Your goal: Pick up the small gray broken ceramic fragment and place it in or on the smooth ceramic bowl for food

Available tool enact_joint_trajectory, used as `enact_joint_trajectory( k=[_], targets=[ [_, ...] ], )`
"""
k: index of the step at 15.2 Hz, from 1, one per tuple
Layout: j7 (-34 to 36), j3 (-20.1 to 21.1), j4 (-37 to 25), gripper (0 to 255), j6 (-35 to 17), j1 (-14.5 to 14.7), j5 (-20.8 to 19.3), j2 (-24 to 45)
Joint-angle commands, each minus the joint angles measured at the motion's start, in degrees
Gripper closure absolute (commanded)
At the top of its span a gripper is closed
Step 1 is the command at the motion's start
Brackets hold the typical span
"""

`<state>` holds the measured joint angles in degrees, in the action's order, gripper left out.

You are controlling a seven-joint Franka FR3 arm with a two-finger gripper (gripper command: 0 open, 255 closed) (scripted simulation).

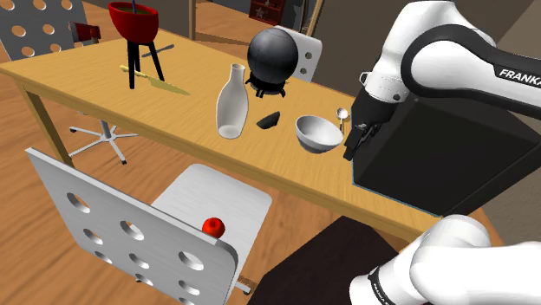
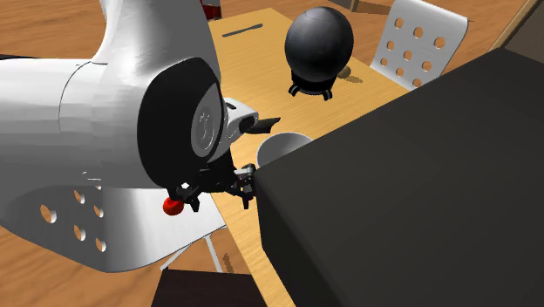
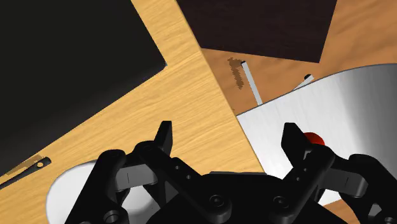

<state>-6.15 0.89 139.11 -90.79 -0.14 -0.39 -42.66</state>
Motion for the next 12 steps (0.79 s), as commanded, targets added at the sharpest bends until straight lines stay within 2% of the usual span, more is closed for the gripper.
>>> enact_joint_trajectory(
  k=[1, 7, 12],
  targets=[
    [0.00, 0.00, 0.00, 0, 0.00, 0.00, 0.00, 0.00],
    [17.00, 6.40, -4.02, 0, -8.48, -2.57, 3.52, 11.19],
    [30.86, 10.50, -9.95, 0, -14.25, -5.13, 3.72, 21.81]
  ],
)
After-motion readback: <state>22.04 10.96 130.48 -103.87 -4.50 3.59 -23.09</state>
